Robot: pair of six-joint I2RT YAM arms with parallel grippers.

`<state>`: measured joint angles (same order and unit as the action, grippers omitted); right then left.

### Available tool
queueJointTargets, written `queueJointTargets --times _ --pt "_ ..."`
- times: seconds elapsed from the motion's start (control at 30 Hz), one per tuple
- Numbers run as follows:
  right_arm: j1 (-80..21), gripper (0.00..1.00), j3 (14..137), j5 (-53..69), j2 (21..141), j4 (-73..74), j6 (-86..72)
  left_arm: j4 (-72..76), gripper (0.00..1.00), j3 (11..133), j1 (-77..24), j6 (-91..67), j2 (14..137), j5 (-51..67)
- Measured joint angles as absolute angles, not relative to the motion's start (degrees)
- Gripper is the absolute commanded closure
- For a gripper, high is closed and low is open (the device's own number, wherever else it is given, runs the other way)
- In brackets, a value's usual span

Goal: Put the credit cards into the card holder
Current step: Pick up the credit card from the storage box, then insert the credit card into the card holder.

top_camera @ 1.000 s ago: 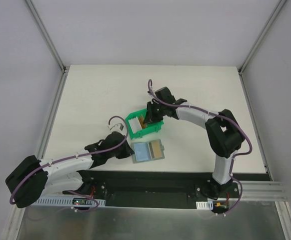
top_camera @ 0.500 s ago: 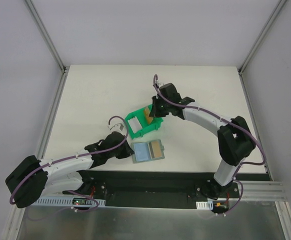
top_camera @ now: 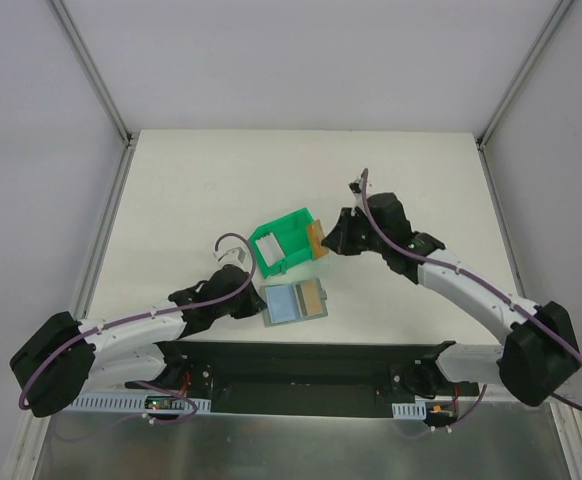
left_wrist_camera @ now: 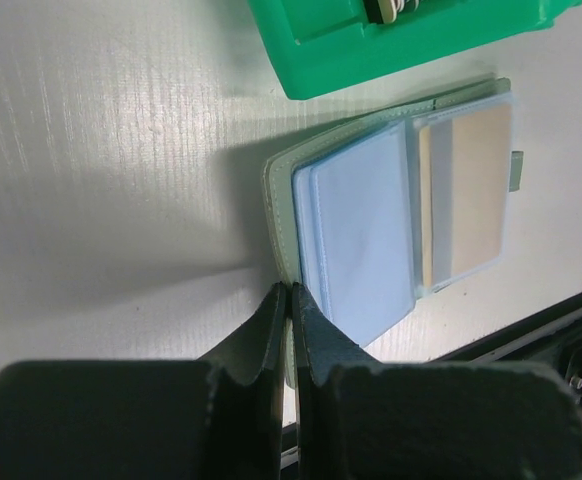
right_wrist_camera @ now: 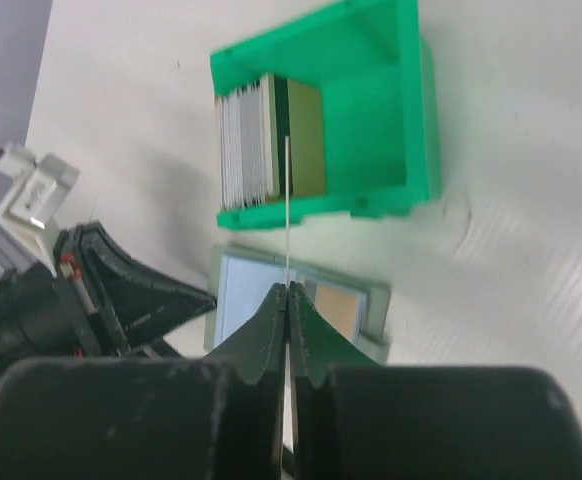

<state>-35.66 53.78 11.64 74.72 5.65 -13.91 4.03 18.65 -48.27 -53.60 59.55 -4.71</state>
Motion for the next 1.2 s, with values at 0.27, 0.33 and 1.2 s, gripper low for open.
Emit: queueJointTargets --times 0.27,0.33,1.2 --pt "-39.16 1.0 34.39 13.13 62.57 -2.5 -23.66 4.25 1.0 18.65 -48.27 -54.5 61.98 -4.82" --pt "-40.82 1.0 31.16 13.19 62.08 -4.71 -26.0 4.56 1.0 18.65 -48.27 -54.74 62.48 -4.82" --pt "-46.98 1.0 22.11 14.85 82.76 -31.79 -38.57 6.22 1.0 18.65 -48.25 -56.25 64.36 -4.82"
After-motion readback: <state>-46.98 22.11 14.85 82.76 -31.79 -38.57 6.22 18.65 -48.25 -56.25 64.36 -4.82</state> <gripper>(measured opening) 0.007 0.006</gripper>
